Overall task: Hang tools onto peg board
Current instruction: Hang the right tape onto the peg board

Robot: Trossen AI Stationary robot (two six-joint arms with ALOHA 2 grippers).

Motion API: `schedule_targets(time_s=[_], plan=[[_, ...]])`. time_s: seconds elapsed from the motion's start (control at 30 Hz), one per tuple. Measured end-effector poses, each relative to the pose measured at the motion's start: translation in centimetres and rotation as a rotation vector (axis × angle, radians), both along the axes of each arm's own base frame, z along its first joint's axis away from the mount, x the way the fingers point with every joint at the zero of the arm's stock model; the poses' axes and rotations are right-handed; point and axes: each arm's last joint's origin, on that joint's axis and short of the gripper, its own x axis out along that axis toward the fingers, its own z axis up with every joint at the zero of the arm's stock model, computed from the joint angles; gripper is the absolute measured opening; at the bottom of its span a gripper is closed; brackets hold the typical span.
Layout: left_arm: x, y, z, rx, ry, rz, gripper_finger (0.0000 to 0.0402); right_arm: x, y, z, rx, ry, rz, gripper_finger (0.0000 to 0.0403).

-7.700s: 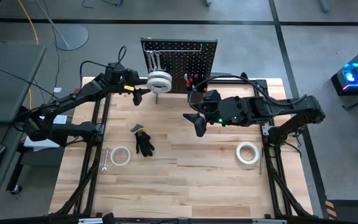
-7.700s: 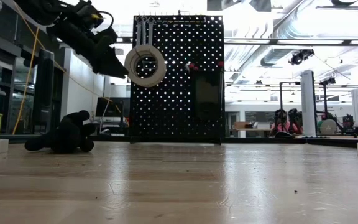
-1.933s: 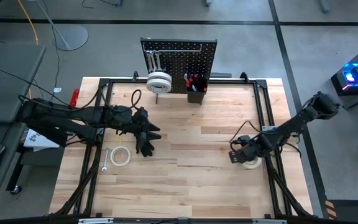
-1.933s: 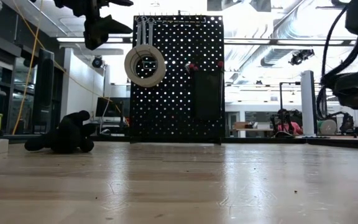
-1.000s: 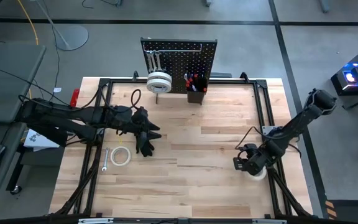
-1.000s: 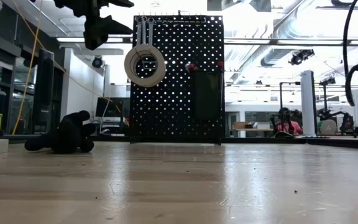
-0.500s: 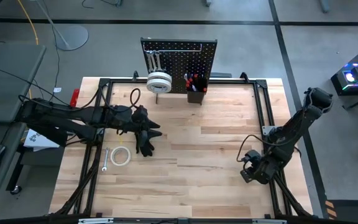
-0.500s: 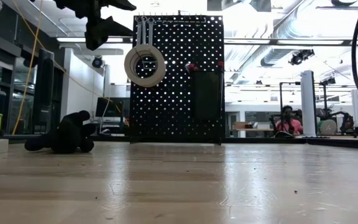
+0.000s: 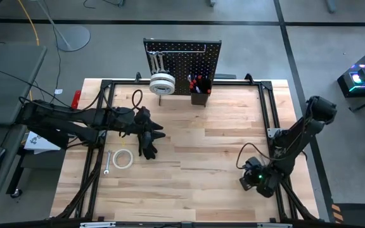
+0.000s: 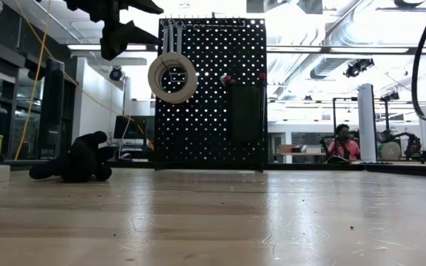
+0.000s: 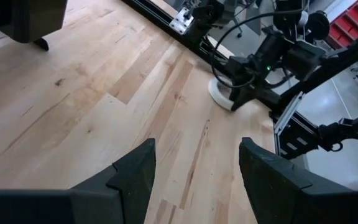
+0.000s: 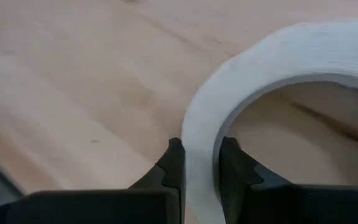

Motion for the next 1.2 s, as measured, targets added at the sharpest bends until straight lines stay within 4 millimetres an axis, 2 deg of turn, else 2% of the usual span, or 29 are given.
schedule_targets(time_s=[0.17,0.3,0.43,0.53,0.63,0.8,0.93,1.1,1.2], plan=[[0.0,0.0,0.0,0.002,-0.003,0.004,0.0211,2.1,0.1,0.0,0.01,-0.118,0.016,0.0042],[0.0,0.1,0.0,0.003,-0.007,0.01,0.0211,3.7,0.0,1.9,-0.058,-0.135,0.081,0.0042],[0.0,0.1,0.1,0.012,-0.008,0.009,0.0211,3.4,-0.6,3.5,-0.151,0.05,0.115,0.0042],[0.0,0.2,0.1,0.028,-0.008,0.021,0.0211,2.8,-1.5,4.1,-0.178,0.2,0.067,0.0042],[0.1,0.2,0.1,0.034,-0.012,0.031,0.0211,2.3,-2.5,3.5,-0.182,0.311,0.014,0.0042],[0.1,0.3,0.1,0.033,-0.017,0.036,0.0211,2.4,-4.1,2.2,-0.181,0.374,-0.043,0.0042],[0.1,0.3,0.1,0.016,-0.017,0.043,0.0211,2.3,-5.3,0.7,-0.096,0.446,-0.076,0.0042],[0.1,0.1,0.1,-0.021,-0.016,0.029,0.0211,3.3,-4.8,-0.3,0.119,0.36,-0.083,0.0042],[0.1,0.1,0.1,-0.044,-0.015,0.02,0.0211,3.9,-4.6,-0.3,0.148,0.284,-0.133,0.0042]])
